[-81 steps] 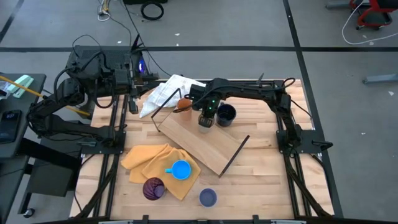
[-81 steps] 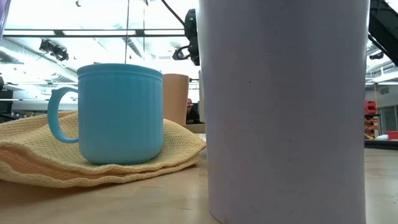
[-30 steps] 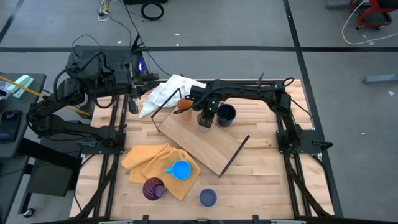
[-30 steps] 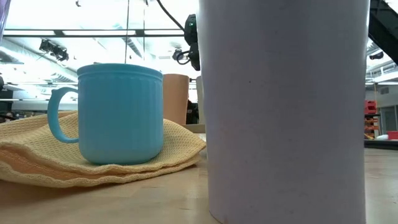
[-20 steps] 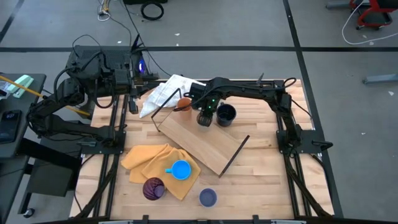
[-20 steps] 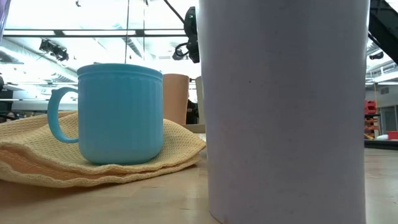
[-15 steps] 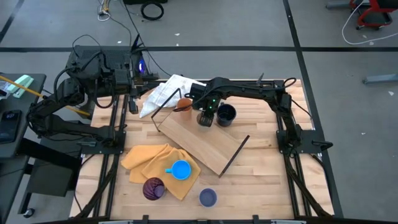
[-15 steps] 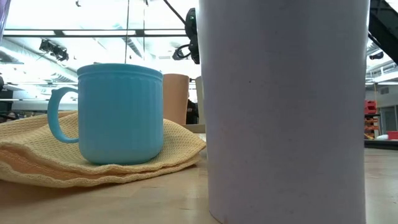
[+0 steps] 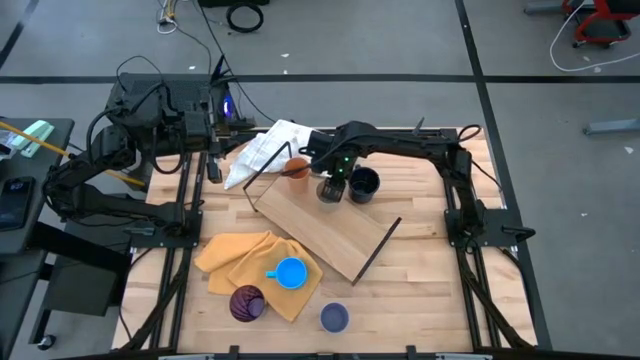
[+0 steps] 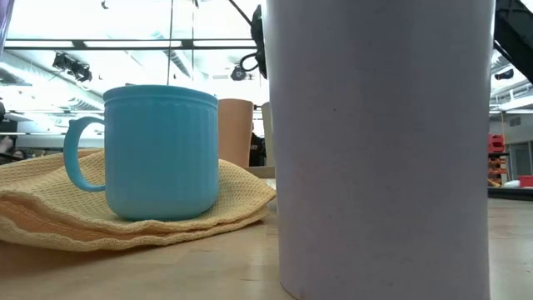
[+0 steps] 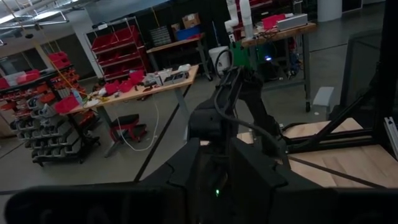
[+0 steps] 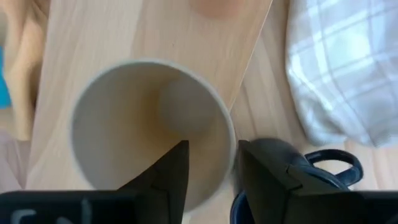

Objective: Stack small to large cups/mugs on shelf
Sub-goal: Put the white cup on the shelf, then put the dark blue mug on the shelf

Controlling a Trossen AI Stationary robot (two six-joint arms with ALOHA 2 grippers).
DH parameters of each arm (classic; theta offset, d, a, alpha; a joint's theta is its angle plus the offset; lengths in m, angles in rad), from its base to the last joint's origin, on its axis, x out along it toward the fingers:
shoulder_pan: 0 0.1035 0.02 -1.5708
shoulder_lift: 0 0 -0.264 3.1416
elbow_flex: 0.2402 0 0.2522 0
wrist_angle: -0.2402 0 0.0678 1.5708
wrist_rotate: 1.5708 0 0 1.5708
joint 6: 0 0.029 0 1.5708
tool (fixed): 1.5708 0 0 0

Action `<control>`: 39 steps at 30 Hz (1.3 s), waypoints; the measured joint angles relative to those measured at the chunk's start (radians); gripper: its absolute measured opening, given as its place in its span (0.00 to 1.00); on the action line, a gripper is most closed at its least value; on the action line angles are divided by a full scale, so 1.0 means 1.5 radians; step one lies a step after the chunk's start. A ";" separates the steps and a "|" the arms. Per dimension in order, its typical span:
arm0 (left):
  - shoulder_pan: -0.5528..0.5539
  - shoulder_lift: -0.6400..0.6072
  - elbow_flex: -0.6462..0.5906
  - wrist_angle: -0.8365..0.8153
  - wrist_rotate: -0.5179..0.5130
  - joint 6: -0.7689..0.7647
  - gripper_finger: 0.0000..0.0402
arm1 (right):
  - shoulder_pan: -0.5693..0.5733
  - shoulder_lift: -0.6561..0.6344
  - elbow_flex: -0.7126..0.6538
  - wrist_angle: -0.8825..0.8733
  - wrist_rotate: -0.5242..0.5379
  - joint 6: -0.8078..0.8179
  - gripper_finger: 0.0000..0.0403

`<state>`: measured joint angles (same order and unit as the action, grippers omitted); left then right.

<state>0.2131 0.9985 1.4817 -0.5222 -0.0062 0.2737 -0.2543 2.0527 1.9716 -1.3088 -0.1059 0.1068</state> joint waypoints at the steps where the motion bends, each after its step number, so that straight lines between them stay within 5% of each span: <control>1: 0.000 0.000 0.000 0.000 0.000 0.000 0.24 | -0.001 -0.003 0.004 0.001 0.000 0.003 0.36; 17: 0.000 0.000 0.000 -0.002 0.000 0.000 0.24 | -0.049 -0.026 0.182 -0.168 0.046 -0.049 0.35; 28: 0.000 0.000 0.000 -0.010 0.000 0.000 0.25 | -0.193 -0.135 -0.058 -0.128 0.088 0.007 0.35; 39: 0.000 0.000 0.000 -0.009 0.000 0.000 0.25 | -0.221 -0.200 -0.303 -0.003 -0.020 0.078 0.35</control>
<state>0.2127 0.9989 1.4815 -0.5358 -0.0063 0.2737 -0.5862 1.7520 1.5166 -1.3137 -0.1351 0.2233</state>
